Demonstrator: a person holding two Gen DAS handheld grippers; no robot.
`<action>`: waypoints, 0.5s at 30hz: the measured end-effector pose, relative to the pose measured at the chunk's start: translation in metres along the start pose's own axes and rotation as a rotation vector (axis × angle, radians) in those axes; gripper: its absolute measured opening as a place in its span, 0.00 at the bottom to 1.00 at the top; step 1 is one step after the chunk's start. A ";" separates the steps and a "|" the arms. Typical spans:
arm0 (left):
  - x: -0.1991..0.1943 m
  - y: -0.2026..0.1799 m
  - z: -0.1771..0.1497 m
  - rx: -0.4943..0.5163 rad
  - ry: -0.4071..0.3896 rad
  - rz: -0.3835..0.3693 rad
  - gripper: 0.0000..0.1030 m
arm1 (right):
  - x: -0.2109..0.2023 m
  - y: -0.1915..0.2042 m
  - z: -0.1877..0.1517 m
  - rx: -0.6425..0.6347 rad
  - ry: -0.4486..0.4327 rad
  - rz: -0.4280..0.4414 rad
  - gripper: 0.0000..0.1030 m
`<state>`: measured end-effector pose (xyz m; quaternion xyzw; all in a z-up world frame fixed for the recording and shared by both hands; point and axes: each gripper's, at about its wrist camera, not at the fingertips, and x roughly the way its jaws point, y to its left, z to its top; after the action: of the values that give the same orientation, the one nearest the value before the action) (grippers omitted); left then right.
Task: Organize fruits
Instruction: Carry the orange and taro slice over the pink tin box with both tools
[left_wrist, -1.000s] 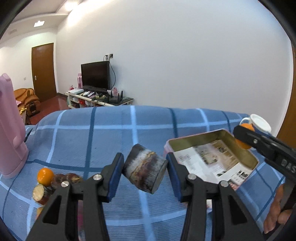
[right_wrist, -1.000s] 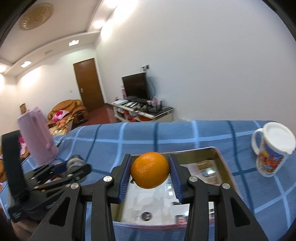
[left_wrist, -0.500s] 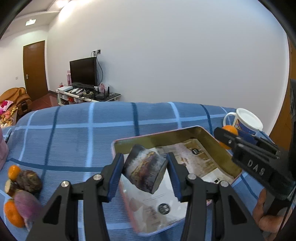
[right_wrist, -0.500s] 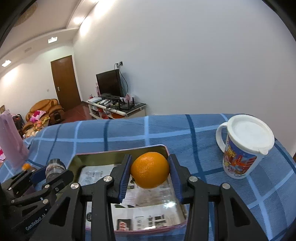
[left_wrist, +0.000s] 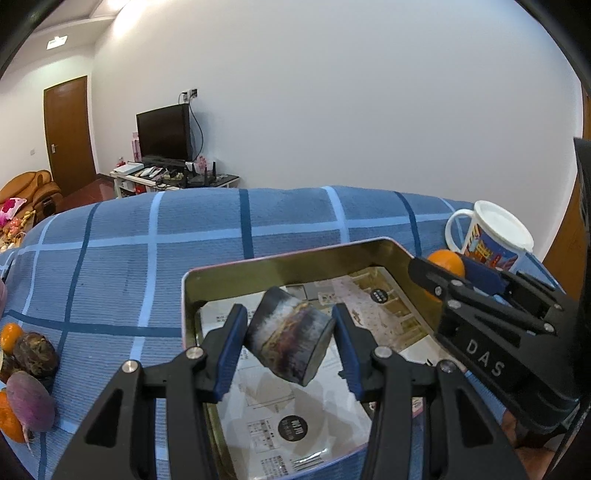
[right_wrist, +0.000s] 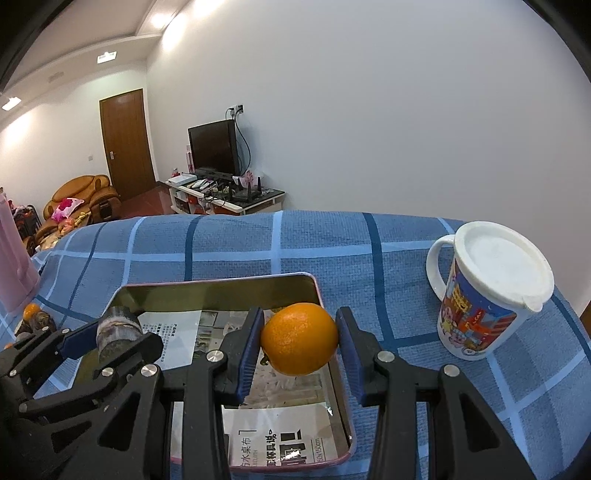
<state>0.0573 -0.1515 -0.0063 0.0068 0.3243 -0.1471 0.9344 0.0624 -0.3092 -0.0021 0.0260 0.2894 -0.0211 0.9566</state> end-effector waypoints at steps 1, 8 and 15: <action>0.001 -0.001 0.000 0.000 0.002 0.000 0.48 | 0.000 0.000 0.000 -0.004 -0.001 -0.002 0.41; 0.006 -0.004 -0.002 0.008 0.008 0.018 0.48 | 0.002 0.001 -0.001 -0.010 0.006 -0.010 0.41; 0.009 -0.001 -0.002 -0.010 0.020 0.016 0.48 | 0.008 0.009 -0.005 -0.034 0.026 -0.027 0.41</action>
<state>0.0622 -0.1548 -0.0135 0.0062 0.3342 -0.1379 0.9324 0.0671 -0.2999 -0.0100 0.0060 0.3023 -0.0288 0.9528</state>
